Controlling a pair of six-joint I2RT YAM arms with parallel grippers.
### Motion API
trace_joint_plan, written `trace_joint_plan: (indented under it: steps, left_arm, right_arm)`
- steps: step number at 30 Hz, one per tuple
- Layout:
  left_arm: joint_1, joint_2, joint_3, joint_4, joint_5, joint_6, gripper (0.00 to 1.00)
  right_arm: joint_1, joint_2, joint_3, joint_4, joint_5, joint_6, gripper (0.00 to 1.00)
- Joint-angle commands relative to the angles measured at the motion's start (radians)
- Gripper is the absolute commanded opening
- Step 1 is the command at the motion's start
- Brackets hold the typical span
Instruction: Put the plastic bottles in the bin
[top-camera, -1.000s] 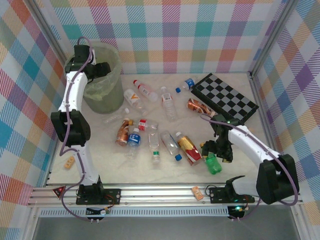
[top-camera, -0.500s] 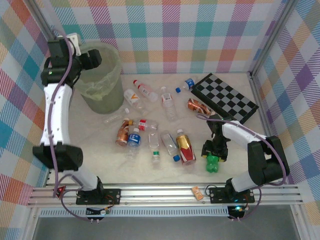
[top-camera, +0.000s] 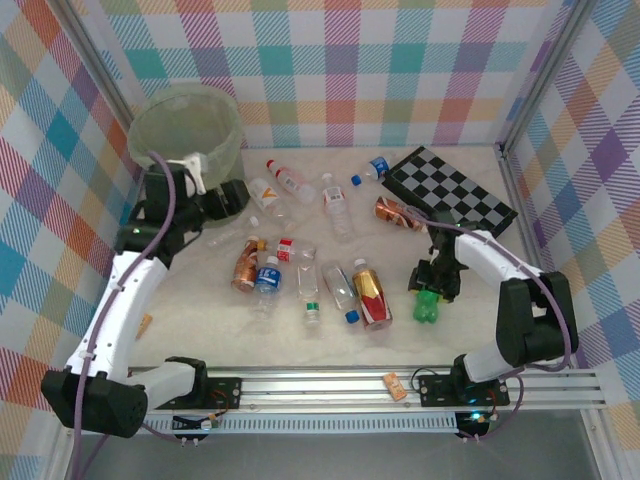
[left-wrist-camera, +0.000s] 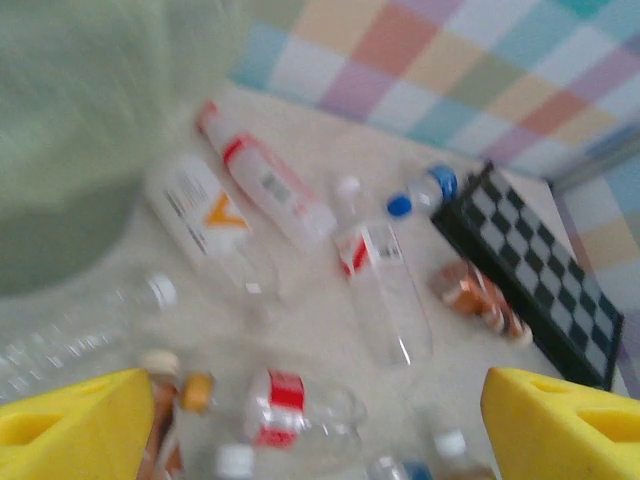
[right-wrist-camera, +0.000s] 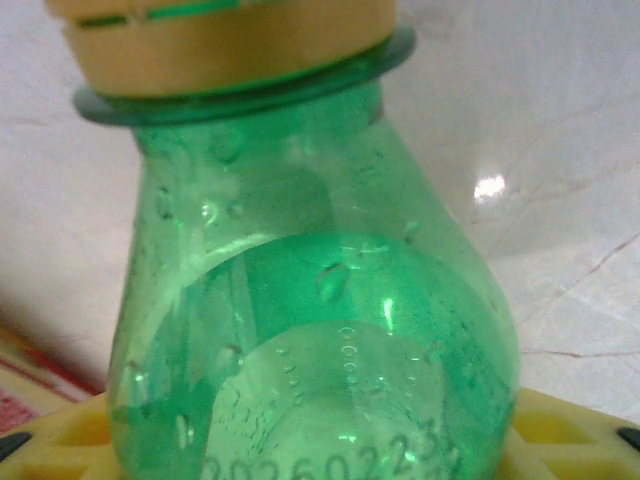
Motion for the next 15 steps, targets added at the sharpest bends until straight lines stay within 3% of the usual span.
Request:
trace_joint_plan:
  steps: [1, 6, 10, 15]
  left_arm:
    - [-0.066, -0.066, -0.073, 0.108, 0.089, -0.098, 0.86]
    - [-0.210, -0.097, -0.210, 0.290, 0.245, -0.148, 0.95]
    - [-0.338, -0.073, -0.272, 0.392, 0.250, -0.137, 1.00]
    - [-0.497, 0.053, -0.269, 0.478, 0.196, -0.101, 1.00]
  right_arm:
    - [-0.015, -0.056, 0.071, 0.037, -0.134, -0.005, 0.46]
    - [-0.016, -0.072, 0.148, 0.166, -0.460, 0.088, 0.44]
    - [-0.005, -0.073, 0.164, 0.313, -0.684, 0.202, 0.44]
    - [0.050, -0.074, 0.164, 0.446, -0.805, 0.280, 0.44]
